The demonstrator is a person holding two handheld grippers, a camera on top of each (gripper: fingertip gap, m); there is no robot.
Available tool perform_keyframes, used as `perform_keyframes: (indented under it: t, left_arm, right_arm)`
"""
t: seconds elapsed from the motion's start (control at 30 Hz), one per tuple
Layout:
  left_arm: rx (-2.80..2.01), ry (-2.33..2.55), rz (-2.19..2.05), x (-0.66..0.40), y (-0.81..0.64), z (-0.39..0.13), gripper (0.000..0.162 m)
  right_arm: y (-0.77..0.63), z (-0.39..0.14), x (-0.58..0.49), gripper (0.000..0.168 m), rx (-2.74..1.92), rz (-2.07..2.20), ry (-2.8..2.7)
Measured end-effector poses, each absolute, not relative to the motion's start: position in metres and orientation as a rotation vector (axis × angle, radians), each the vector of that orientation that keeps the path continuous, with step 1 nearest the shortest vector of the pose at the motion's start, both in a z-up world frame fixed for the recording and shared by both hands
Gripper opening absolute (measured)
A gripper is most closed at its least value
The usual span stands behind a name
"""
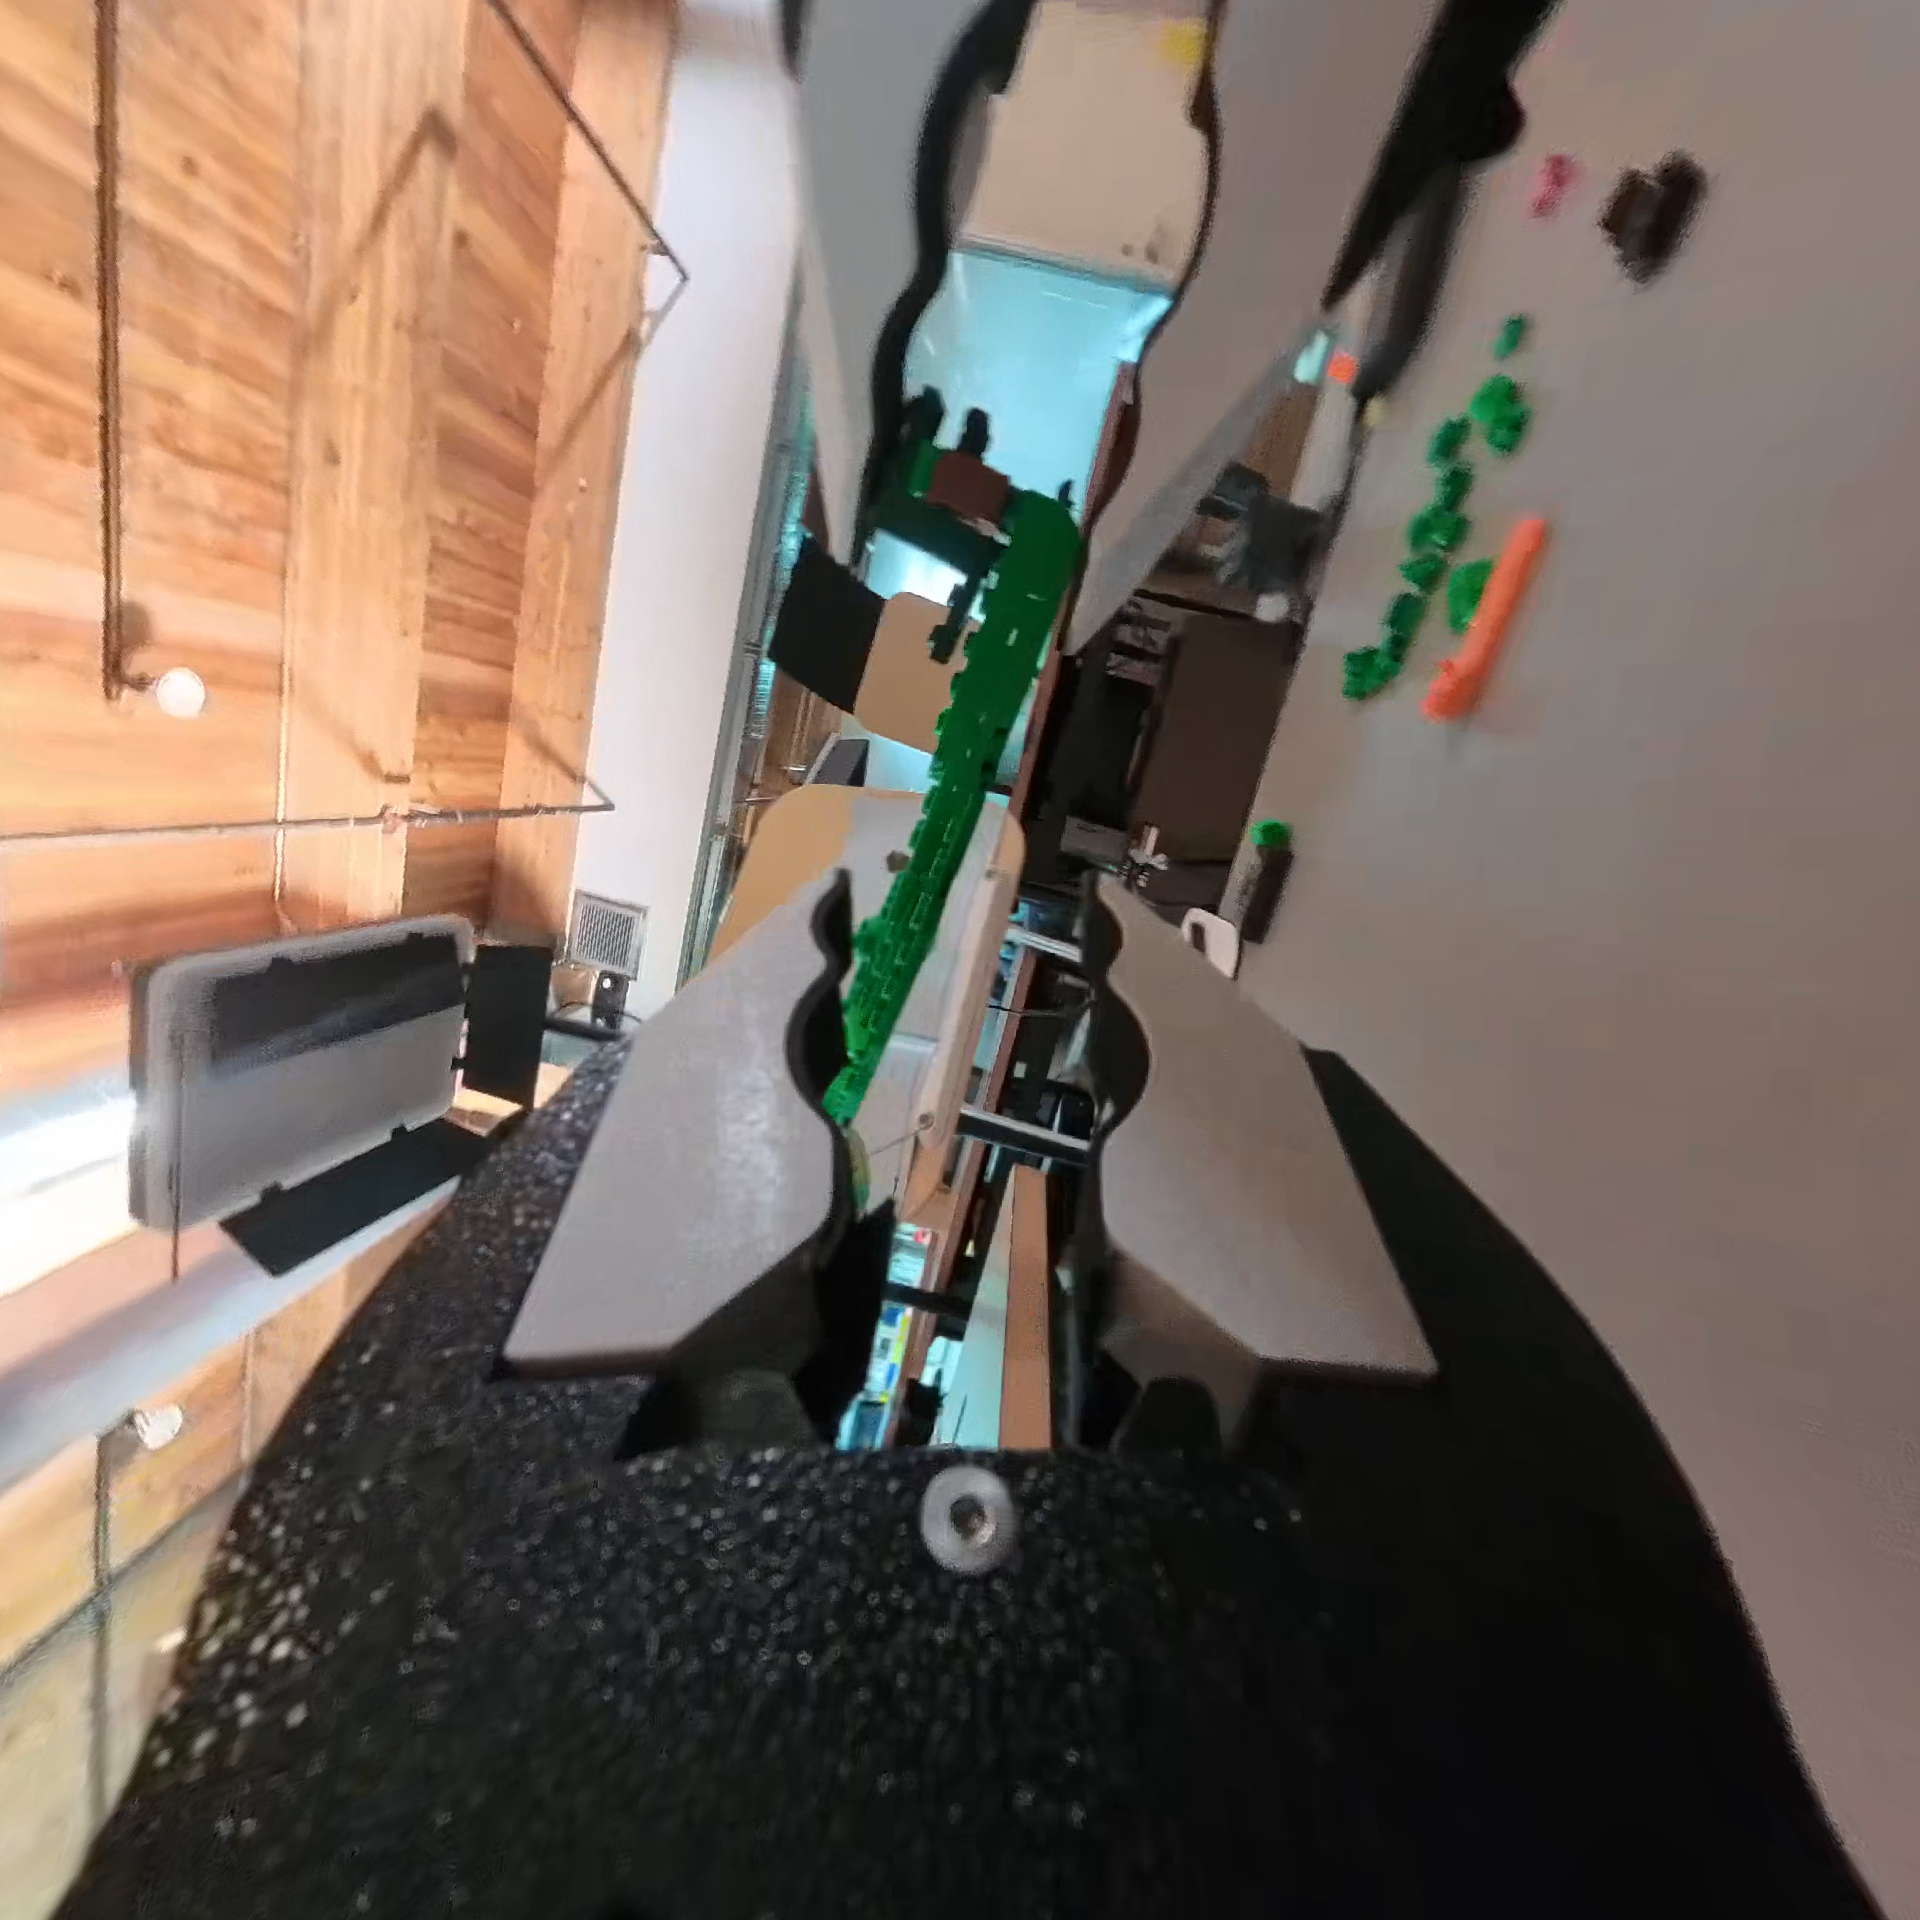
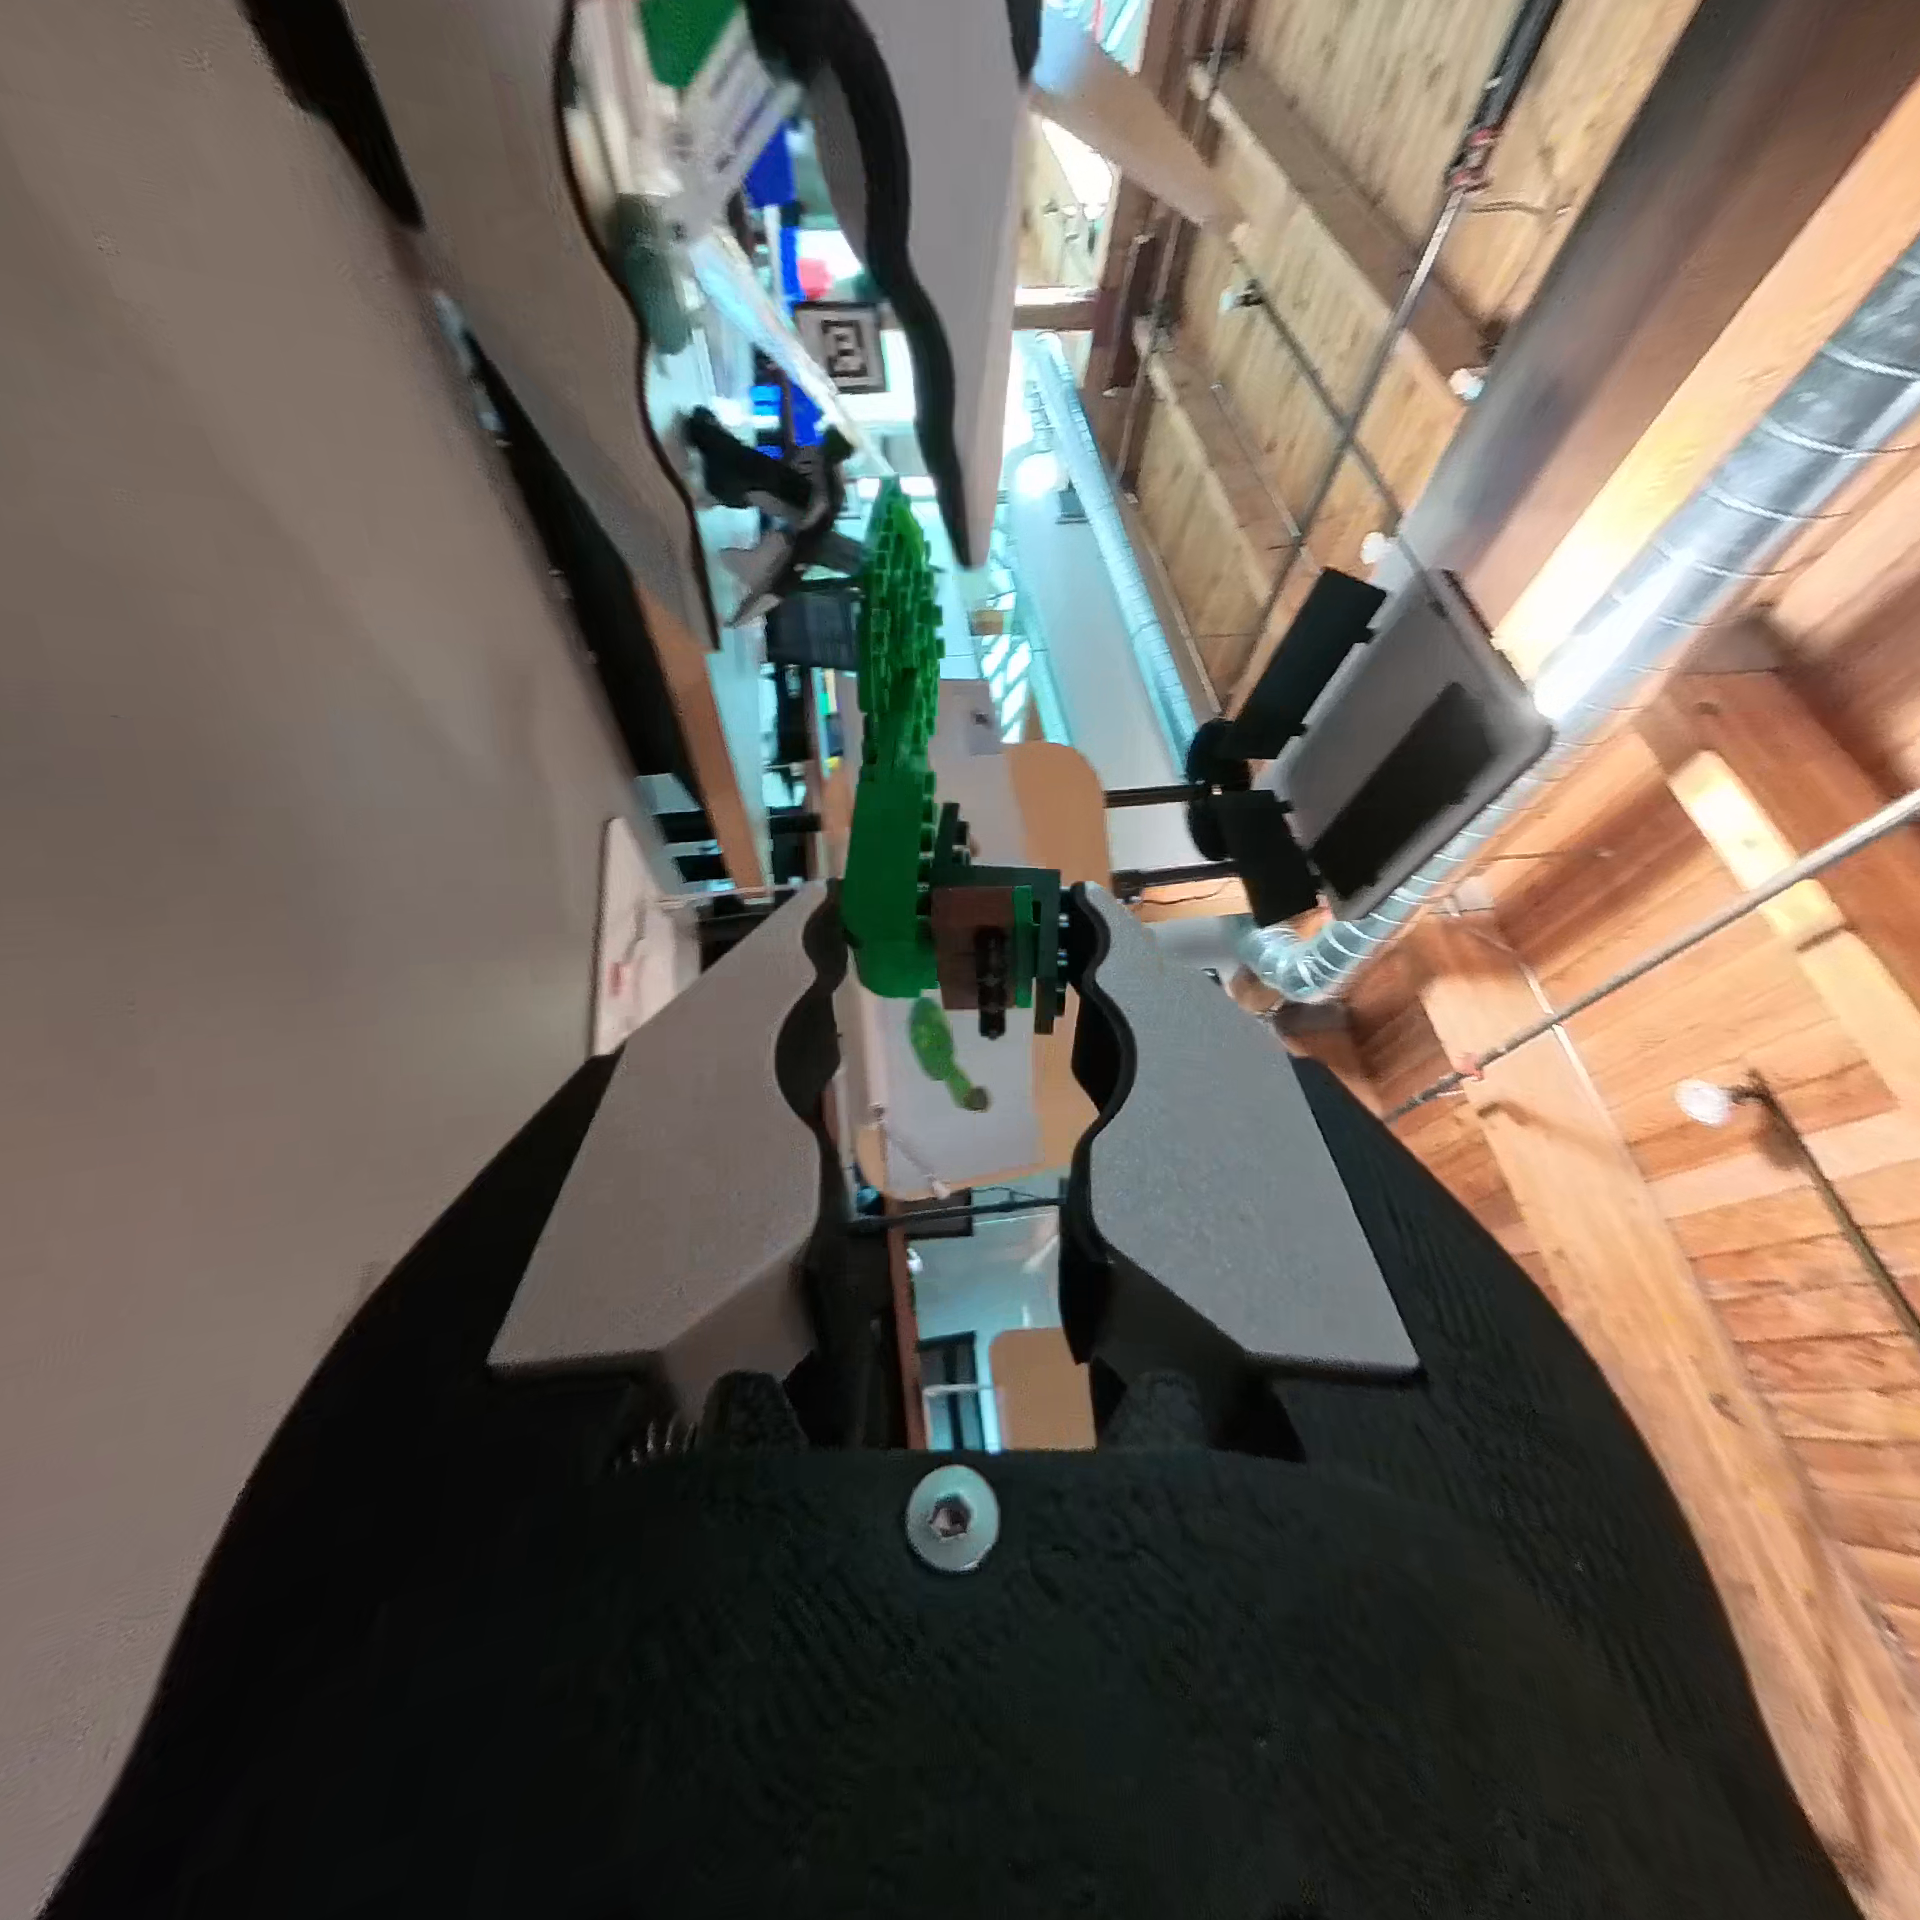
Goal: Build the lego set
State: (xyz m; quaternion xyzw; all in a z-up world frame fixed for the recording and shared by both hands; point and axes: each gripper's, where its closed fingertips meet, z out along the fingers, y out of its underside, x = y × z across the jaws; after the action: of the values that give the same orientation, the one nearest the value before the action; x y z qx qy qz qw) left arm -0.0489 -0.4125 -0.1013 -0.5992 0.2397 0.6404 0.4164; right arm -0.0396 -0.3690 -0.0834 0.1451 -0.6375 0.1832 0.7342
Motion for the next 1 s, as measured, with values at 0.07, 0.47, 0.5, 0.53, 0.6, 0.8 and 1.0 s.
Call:
perform_keyframes:
  t: [0.07,0.47,0.5,0.53,0.6,0.8,1.0]
  left_arm:
    - [-1.435,0.502,1.568,-0.050,-0.420,-0.080,0.055]
    - [-0.908,-0.144,0.222,-0.061,-0.440,0.054,0.078]
    - [-0.910,-0.159,0.203,-0.065,-0.433,0.067,0.077]
    - [-0.930,-0.166,0.197,-0.069,-0.425,0.077,0.078]
    - [-1.008,-0.196,0.235,-0.085,-0.403,0.089,0.080]
    - [-1.065,-0.190,0.170,-0.115,-0.359,0.107,0.069]
    - [-1.000,0.038,0.013,-0.111,-0.341,0.115,0.069]
  right_arm:
    - [-0.369,-0.063,-0.043,0.041,0.310,0.421,-1.349]
    - [-0.363,0.053,-0.057,0.041,0.184,0.583,-0.976]
    - [-0.362,0.056,-0.062,0.041,0.176,0.571,-0.952]
    - [-0.360,0.058,-0.067,0.041,0.168,0.563,-0.932]
    - [-0.356,0.059,-0.076,0.041,0.153,0.547,-0.898]
    - [-0.333,0.067,-0.102,0.041,0.101,0.445,-0.792]
    - [-0.312,0.084,-0.103,0.041,-0.018,0.766,-0.805]
